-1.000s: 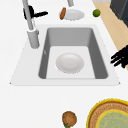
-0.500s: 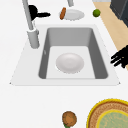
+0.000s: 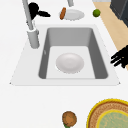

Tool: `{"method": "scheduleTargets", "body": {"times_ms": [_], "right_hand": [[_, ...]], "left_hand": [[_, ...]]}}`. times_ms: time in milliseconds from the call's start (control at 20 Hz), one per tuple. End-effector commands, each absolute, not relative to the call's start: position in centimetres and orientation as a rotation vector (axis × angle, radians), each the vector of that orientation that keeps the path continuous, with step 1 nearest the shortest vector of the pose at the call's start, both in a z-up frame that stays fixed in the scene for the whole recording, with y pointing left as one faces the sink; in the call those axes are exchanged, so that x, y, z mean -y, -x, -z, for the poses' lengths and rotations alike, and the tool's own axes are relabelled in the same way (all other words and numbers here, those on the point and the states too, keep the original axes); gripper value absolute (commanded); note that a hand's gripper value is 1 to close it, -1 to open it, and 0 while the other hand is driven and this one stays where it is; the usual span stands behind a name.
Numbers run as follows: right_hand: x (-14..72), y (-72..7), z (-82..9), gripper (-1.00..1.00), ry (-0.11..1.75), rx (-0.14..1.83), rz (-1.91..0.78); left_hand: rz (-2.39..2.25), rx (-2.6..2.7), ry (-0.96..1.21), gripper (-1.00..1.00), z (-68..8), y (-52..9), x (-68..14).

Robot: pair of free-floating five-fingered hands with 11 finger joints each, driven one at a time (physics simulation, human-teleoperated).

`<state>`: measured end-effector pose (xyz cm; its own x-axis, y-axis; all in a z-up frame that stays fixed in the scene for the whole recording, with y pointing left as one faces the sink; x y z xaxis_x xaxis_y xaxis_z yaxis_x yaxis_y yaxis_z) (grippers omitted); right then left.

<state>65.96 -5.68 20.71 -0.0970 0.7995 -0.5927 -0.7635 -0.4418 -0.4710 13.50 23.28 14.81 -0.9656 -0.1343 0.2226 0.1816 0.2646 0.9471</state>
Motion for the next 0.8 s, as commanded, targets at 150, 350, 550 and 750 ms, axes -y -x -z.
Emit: {"method": "scheduleTargets", "body": {"times_ms": [150, 350, 550, 750], "right_hand": [[6.8, -65.1, -20.9, -1.0, 0.908, 0.239, -1.795], [6.2, -65.4, -20.9, -1.0, 0.945, 0.158, -1.792], [5.7, -66.1, -23.6, -1.0, 0.905, 0.167, -1.759], [5.6, -65.6, -24.7, 1.0, 0.943, 0.202, -1.774]], "left_hand": [[1.761, 2.279, 0.044, 0.0, -14.8, -13.5, -23.3], [1.761, 2.279, 0.044, 0.0, -14.8, -13.5, -23.3], [1.761, 2.279, 0.044, 0.0, -14.8, -13.5, -23.3], [1.761, 2.279, 0.044, 0.0, -14.8, -13.5, -23.3]]}}
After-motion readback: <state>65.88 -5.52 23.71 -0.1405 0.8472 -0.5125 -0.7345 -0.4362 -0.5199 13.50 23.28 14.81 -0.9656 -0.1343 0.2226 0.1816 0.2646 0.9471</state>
